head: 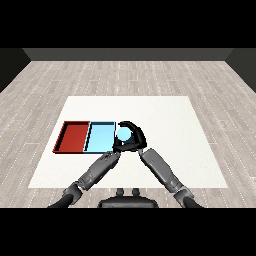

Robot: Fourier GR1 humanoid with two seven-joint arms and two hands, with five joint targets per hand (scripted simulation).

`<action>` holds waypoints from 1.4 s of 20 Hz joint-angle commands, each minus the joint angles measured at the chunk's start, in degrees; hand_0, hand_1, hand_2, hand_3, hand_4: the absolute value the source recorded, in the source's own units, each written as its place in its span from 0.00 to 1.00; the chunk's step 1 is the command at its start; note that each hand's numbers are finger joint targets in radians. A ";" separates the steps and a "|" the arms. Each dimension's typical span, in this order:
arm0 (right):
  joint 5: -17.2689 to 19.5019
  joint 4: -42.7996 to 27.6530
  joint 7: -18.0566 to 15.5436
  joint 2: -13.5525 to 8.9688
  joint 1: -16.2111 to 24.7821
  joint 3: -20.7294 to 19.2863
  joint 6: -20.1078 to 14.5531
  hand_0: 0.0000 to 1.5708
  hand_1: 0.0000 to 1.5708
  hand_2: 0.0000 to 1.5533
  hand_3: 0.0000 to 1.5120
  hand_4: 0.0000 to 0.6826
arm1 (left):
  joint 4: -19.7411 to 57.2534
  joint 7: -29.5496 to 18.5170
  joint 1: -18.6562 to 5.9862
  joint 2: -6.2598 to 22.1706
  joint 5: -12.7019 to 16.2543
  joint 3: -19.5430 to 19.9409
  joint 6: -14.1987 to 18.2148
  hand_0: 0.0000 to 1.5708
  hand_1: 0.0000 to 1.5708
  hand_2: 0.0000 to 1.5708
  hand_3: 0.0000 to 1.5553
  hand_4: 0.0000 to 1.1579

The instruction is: Pick the blue can and put it in the blue box

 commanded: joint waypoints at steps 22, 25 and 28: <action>-8.79 -17.96 0.13 -5.22 9.33 -16.52 8.03 0.00 0.00 0.00 0.00 0.00 | 1.70 -2.52 -0.23 1.30 -0.80 7.87 0.49 1.00 1.00 1.00 0.95 0.99; -11.90 -25.26 -0.78 -6.79 16.00 -18.48 9.99 0.00 0.00 0.00 0.00 0.00 | 3.39 -2.77 -0.74 4.84 -0.17 11.26 -1.30 1.00 1.00 1.00 0.95 0.99; -14.00 -25.21 0.35 -10.53 16.59 -23.90 11.95 0.00 0.00 0.00 0.00 0.00 | -1.54 0.99 1.82 9.11 -2.74 9.94 0.08 1.00 1.00 0.99 0.95 0.99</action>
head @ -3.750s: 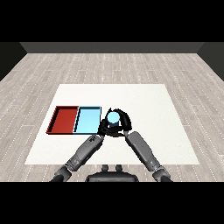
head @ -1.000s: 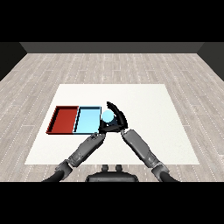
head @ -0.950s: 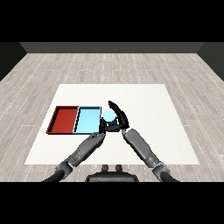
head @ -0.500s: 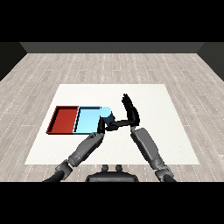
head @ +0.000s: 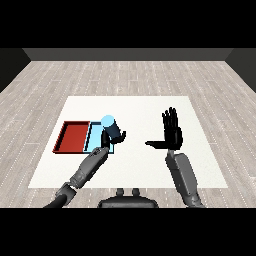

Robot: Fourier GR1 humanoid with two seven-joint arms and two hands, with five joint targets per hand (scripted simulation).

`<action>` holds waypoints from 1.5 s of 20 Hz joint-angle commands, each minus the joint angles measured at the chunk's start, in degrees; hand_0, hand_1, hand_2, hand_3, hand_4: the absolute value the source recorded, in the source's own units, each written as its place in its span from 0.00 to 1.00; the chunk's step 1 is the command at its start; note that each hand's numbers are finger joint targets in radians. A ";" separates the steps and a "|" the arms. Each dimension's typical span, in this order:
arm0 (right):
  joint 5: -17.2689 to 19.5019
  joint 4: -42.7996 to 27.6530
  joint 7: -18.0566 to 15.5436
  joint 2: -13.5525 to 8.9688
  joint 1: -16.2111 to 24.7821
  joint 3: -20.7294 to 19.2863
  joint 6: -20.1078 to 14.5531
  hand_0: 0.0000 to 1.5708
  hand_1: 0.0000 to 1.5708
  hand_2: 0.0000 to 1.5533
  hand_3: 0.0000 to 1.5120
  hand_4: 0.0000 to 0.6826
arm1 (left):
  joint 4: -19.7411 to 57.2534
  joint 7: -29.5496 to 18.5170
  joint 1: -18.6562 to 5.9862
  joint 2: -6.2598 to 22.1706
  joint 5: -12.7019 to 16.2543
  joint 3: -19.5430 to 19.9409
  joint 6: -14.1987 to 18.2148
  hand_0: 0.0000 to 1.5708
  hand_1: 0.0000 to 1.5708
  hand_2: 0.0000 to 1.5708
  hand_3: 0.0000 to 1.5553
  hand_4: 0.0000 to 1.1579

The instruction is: Pick the blue can and put it in the blue box

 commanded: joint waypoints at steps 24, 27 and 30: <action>-1.61 9.50 -1.88 -1.54 -1.10 -9.40 2.66 0.00 0.00 0.00 0.00 0.00 | 51.09 16.25 -17.17 4.25 -6.89 11.31 -6.17 0.79 0.79 0.73 0.71 0.80; -2.48 8.51 -3.95 -0.29 2.24 -9.00 4.59 0.00 0.00 0.00 0.00 0.00 | 52.99 14.03 -13.81 5.14 -7.80 10.97 -9.31 0.73 0.73 0.67 0.41 0.78; -3.34 8.90 -3.43 -3.02 1.34 -10.54 6.95 0.00 0.00 0.00 0.00 0.00 | 53.59 14.29 -13.06 4.90 -6.09 12.90 -11.00 0.74 0.74 0.69 0.35 0.67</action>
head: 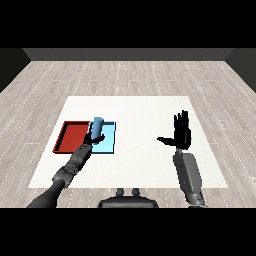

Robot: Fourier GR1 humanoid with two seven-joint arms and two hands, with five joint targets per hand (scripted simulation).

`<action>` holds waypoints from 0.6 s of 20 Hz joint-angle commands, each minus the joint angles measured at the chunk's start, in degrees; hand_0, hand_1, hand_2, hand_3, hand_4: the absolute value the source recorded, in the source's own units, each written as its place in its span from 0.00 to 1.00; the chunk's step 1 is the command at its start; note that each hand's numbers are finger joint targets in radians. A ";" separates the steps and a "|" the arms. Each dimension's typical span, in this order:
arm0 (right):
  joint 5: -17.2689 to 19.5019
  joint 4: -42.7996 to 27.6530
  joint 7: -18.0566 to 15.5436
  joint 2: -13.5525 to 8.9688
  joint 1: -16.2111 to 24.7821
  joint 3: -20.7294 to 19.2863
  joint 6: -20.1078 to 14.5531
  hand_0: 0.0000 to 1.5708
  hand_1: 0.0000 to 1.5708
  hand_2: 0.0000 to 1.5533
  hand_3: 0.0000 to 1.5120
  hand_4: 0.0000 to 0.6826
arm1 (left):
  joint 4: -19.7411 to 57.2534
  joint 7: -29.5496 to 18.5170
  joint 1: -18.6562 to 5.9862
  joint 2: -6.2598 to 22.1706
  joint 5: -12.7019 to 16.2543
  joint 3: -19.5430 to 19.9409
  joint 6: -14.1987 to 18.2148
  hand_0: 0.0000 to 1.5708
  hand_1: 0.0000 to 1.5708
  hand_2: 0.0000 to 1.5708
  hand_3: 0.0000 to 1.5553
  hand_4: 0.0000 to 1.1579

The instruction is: Pick the blue can and put it in the blue box

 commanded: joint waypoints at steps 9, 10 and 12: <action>-1.66 1.32 -1.76 0.40 -0.45 -0.99 3.62 0.00 0.00 0.00 0.00 0.00 | 3.33 0.69 -0.93 -0.79 -4.12 -1.96 6.40 0.00 0.00 0.00 0.00 0.00; -1.43 1.33 -1.96 0.98 0.71 -0.35 3.96 0.00 0.00 0.00 0.00 0.00 | 1.14 -2.55 0.89 -0.65 -2.51 -0.08 8.43 0.00 0.00 0.00 0.00 0.00; -2.19 1.31 -1.59 0.26 -0.40 -1.93 3.77 0.00 0.00 0.00 0.00 0.00 | 0.45 -3.28 -0.35 -0.66 -1.42 1.41 8.76 0.00 0.00 0.00 0.00 0.00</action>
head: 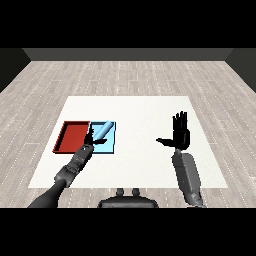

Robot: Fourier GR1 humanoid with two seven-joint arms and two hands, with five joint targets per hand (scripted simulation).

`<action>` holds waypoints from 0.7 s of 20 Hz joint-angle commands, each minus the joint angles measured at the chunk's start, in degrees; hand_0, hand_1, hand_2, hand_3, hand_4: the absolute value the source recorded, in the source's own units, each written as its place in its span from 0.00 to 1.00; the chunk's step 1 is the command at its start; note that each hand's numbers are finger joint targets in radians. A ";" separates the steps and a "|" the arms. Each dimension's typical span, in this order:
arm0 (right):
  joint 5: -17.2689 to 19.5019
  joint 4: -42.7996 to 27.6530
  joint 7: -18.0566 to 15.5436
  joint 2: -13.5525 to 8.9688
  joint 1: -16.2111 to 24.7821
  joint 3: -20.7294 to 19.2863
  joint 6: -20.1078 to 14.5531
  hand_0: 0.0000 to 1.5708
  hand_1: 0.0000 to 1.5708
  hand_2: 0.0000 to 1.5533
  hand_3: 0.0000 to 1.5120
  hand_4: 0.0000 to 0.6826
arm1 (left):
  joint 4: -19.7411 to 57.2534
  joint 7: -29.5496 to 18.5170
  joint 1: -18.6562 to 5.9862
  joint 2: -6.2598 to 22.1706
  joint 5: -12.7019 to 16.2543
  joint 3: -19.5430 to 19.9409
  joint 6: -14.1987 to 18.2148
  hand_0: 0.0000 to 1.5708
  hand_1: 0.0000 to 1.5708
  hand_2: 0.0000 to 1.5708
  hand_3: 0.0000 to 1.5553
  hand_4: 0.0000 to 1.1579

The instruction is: Pick the blue can and put it in the blue box

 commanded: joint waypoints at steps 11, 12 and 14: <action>-0.14 -0.71 0.06 -0.29 0.35 0.99 2.85 0.00 0.00 0.00 0.00 0.00 | -20.08 -28.63 1.87 -2.79 7.25 8.59 -3.18 0.00 0.00 0.00 0.00 0.00; -0.56 -2.15 0.49 -0.03 1.09 0.53 1.89 0.00 0.00 0.00 0.00 0.00 | -23.23 -29.42 2.21 -2.85 7.99 8.50 -7.47 0.00 0.00 0.00 0.00 0.00; 1.14 -0.78 0.57 -0.74 0.91 1.65 2.33 0.00 0.00 0.00 0.00 0.00 | -27.92 -32.46 3.88 -3.24 9.07 8.54 -12.02 0.00 0.00 0.00 0.00 0.00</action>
